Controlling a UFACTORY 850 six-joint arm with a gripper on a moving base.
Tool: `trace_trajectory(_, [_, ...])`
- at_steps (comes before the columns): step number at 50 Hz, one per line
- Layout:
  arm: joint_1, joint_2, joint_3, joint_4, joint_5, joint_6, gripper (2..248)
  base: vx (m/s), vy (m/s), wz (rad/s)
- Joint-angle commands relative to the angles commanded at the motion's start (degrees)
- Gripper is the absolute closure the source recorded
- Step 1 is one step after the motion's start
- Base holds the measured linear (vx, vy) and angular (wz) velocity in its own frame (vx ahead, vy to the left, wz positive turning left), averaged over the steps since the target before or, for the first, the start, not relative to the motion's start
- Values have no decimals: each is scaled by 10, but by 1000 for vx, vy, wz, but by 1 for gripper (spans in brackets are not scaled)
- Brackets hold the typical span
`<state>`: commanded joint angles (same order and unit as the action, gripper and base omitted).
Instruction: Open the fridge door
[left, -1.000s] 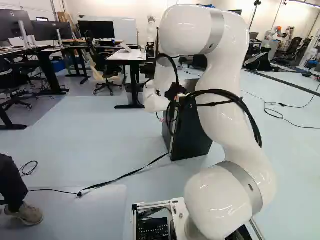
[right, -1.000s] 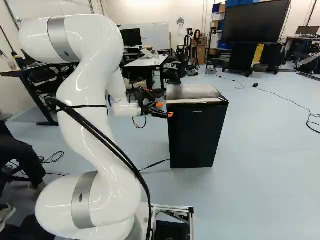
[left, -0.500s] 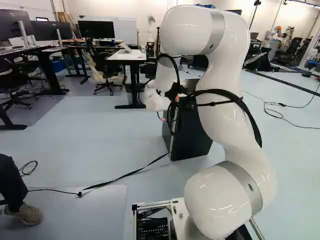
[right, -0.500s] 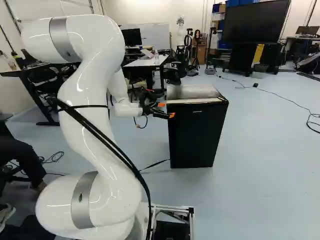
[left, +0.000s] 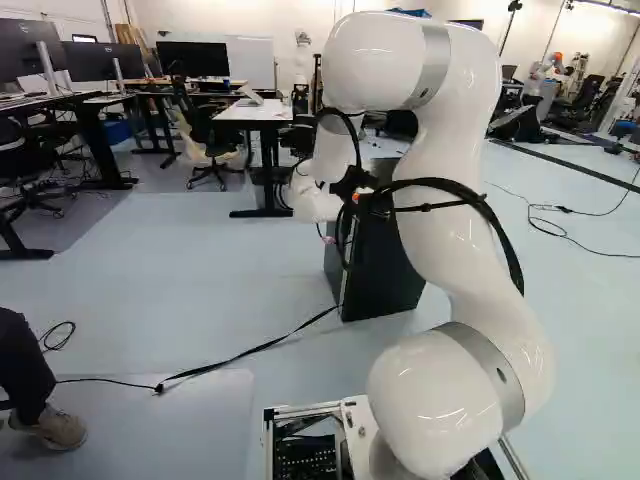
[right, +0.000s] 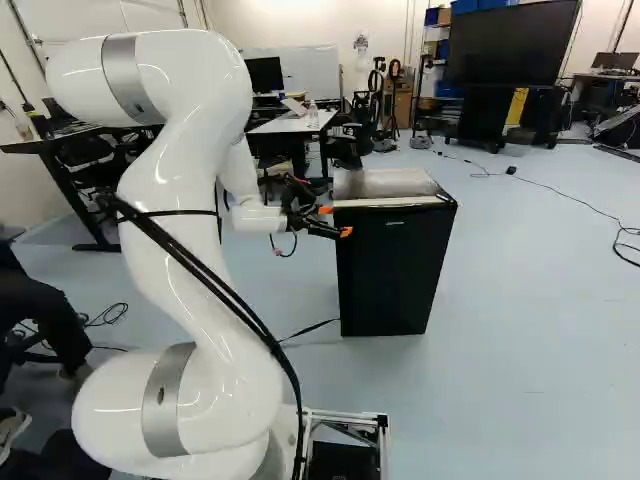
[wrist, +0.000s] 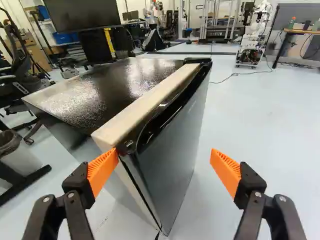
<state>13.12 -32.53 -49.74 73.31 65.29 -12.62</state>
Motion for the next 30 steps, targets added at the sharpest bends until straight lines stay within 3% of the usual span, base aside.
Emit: trace_trajectory(30, [-13,50,78,81,0,0,3,0,0,-2])
